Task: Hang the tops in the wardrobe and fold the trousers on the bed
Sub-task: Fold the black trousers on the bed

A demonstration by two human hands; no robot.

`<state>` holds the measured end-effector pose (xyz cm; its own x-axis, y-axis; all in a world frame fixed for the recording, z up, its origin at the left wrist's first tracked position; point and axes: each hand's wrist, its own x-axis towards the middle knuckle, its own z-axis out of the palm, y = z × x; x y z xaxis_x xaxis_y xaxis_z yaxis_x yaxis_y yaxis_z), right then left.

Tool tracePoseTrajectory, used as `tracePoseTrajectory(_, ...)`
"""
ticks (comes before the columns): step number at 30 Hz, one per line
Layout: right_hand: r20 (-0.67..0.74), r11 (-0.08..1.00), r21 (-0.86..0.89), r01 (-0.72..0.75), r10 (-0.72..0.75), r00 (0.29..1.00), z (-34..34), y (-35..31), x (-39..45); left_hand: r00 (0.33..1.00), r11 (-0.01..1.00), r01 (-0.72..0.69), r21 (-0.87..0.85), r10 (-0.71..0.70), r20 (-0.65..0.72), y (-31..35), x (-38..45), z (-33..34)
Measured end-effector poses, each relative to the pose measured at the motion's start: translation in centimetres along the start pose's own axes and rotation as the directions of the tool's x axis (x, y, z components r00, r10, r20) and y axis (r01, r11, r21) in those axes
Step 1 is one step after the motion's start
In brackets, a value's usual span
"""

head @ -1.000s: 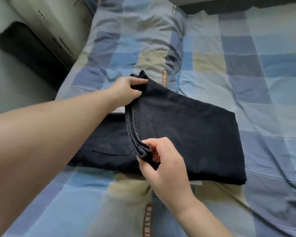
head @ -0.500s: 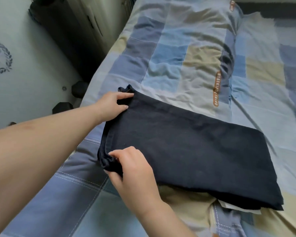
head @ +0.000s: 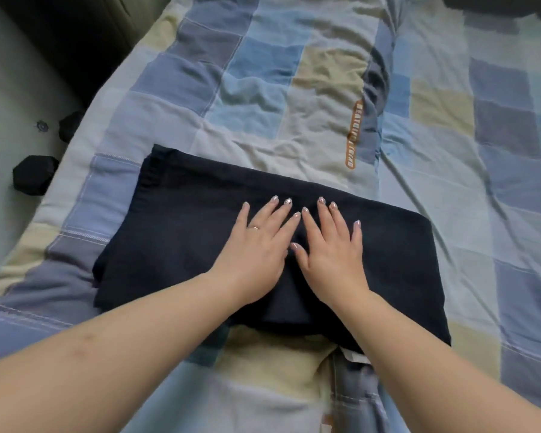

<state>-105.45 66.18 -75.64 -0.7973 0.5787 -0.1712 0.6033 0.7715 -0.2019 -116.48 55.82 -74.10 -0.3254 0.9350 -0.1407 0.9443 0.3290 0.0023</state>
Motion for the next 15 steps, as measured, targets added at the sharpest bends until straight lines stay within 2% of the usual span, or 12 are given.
tracePoseTrajectory(3, 0.026, 0.992, -0.073, 0.099, -0.097, 0.995, 1.6, 3.8, 1.2, 0.998, 0.998, -0.052, 0.039, 0.051, 0.023, 2.0, 3.1, 2.4)
tracePoseTrajectory(5, 0.023, 0.985, -0.095, 0.147, -0.145, 0.989, 2.4, 5.2, 2.0, 0.998, 0.996, -0.039, 0.082, 0.036, 0.044, 1.5, 4.4, 3.6)
tracePoseTrajectory(8, -0.01, 0.983, -0.137, 0.123, -0.126, 0.992, 4.2, 7.8, 2.3, 0.991, 0.981, 0.12, 0.151, -0.127, 0.036, -1.6, 4.3, 5.8)
tracePoseTrajectory(15, -0.036, 0.988, -0.149, 0.037, -0.043, 0.998, 6.1, 14.0, 0.9, 0.935, 0.924, 0.349, 0.154, -0.356, 0.016, -8.4, 1.4, 7.0)
